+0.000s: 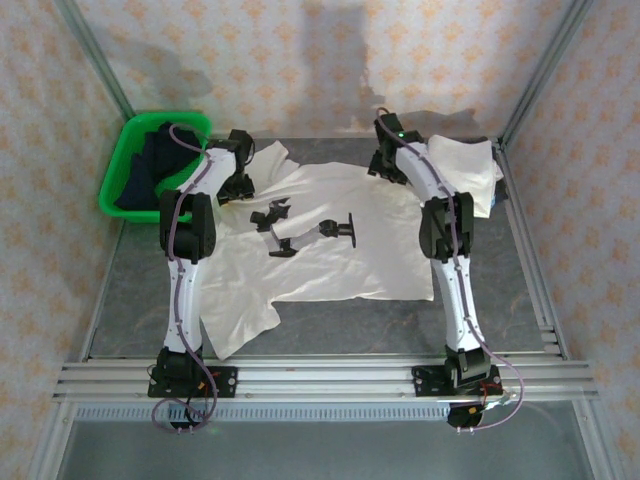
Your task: Fold and stack the t-shirts
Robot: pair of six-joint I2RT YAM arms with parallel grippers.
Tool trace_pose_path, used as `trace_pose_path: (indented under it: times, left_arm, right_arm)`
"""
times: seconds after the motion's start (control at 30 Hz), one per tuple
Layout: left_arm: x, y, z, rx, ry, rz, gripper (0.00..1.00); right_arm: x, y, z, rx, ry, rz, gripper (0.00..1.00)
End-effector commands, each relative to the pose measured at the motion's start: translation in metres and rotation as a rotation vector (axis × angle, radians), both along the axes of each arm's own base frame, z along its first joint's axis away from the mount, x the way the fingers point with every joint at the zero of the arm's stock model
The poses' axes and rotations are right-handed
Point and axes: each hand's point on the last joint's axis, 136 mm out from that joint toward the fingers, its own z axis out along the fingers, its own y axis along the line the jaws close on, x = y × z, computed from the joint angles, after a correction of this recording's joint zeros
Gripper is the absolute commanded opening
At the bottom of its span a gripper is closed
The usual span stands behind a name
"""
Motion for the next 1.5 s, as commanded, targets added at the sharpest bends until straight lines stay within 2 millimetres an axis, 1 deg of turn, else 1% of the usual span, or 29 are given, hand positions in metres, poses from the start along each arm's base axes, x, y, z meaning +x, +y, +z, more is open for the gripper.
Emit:
trace_pose_path:
  times: [0.0,0.1,0.13,0.2,0.23,0.27,0.3,0.33,0.4,0.47,0.57,0.6,0.67,0.73,0.77,0.8,0.83,0.87,0.9,0.93,1.0,1.07,1.1,1.17,1.2,1.27,1.33,1.4,1.47]
  left_arm:
    - [-0.007,0.007,0.004,0.002,0.033,0.018,0.52]
    - [-0.007,0.008,0.006,0.011,0.033,0.013,0.52]
    - [-0.007,0.008,0.005,0.01,0.034,0.011,0.51]
    - [-0.007,0.008,0.006,0.007,0.032,0.01,0.51]
    - [-0.007,0.007,0.005,0.004,0.036,0.01,0.51]
    - [-0.007,0.006,0.004,0.001,0.036,0.009,0.51]
    - [-0.007,0.006,0.004,-0.001,0.036,0.009,0.51]
    - [-0.007,0.006,0.005,-0.003,0.035,0.009,0.51]
    - [-0.007,0.006,0.005,-0.004,0.035,0.005,0.51]
    - [-0.007,0.006,0.007,0.0,0.035,0.003,0.51]
    - [-0.007,0.007,0.007,-0.01,0.031,0.012,0.51]
    - [-0.006,0.006,0.006,-0.016,0.029,0.013,0.51]
    - [-0.006,0.005,0.006,-0.022,0.028,0.018,0.51]
    - [-0.007,0.005,0.005,-0.021,0.031,0.018,0.51]
    - [-0.007,0.005,0.005,-0.021,0.029,0.018,0.51]
    - [-0.007,0.005,0.005,-0.02,0.031,0.017,0.51]
    - [-0.007,0.005,0.005,-0.02,0.032,0.013,0.51]
    - [-0.007,0.005,0.005,-0.02,0.034,0.012,0.51]
    - [-0.008,0.006,0.005,-0.019,0.036,0.011,0.51]
    - [-0.008,0.006,0.004,-0.019,0.037,0.009,0.51]
    - [-0.007,0.005,0.003,-0.023,0.038,0.006,0.52]
    - [-0.006,0.005,0.002,-0.031,0.035,0.006,0.51]
    - [-0.006,0.003,0.002,-0.036,0.036,0.005,0.51]
    - [-0.007,0.004,0.001,-0.036,0.039,0.006,0.52]
    - [-0.007,0.004,0.001,-0.034,0.042,0.006,0.51]
    - [-0.009,0.004,-0.001,-0.032,0.047,0.003,0.51]
    - [-0.01,0.004,-0.001,-0.033,0.048,0.003,0.51]
    - [-0.011,0.004,-0.002,-0.035,0.051,0.005,0.52]
    - [-0.01,0.003,-0.002,-0.039,0.051,0.002,0.51]
  right_arm:
    - [0.0,-0.014,-0.026,0.054,0.072,0.059,0.65]
    - [0.0,-0.017,-0.034,0.02,0.091,0.078,0.66]
    - [0.0,-0.018,-0.036,0.018,0.095,0.079,0.64]
    - [-0.001,-0.012,-0.038,0.04,0.1,0.09,0.54]
    - [-0.002,-0.009,-0.038,0.055,0.103,0.093,0.47]
    - [-0.004,-0.006,-0.037,0.062,0.106,0.095,0.36]
    - [-0.005,-0.004,-0.033,0.057,0.103,0.099,0.29]
    - [-0.008,0.0,-0.027,0.034,0.094,0.106,0.26]
    - [-0.012,0.002,-0.01,-0.07,0.065,0.116,0.21]
    - [-0.019,0.006,0.013,-0.207,0.029,0.126,0.19]
    - [-0.037,0.027,0.036,-0.348,-0.017,0.168,0.2]
    - [-0.045,0.038,0.038,-0.368,-0.02,0.191,0.22]
    - [-0.071,0.066,0.04,-0.356,-0.013,0.249,0.24]
    - [-0.1,0.096,0.03,-0.219,0.013,0.302,0.25]
    - [-0.115,0.11,0.025,-0.132,0.027,0.319,0.32]
    - [-0.127,0.119,0.021,-0.082,0.039,0.338,0.4]
    - [-0.14,0.124,0.02,-0.057,0.056,0.352,0.44]
    - [-0.153,0.126,0.019,-0.049,0.072,0.362,0.44]
    - [-0.162,0.13,0.02,-0.023,0.078,0.38,0.44]
    - [-0.17,0.128,0.021,-0.002,0.08,0.387,0.43]
    - [-0.168,0.111,0.035,0.005,0.03,0.345,0.46]
    - [-0.151,0.074,0.043,-0.003,-0.012,0.233,0.51]
    - [-0.141,0.057,0.044,0.004,-0.014,0.18,0.52]
    - [-0.12,0.025,0.039,0.046,0.002,0.073,0.53]
    - [-0.111,0.015,0.036,0.069,0.004,0.038,0.53]
    - [-0.092,0.007,0.028,0.158,0.001,-0.002,0.53]
    - [-0.076,0.005,0.022,0.218,0.0,-0.024,0.54]
    - [-0.063,-0.004,0.011,0.221,0.001,-0.084,0.55]
    - [-0.051,-0.003,0.0,0.279,0.008,-0.119,0.54]
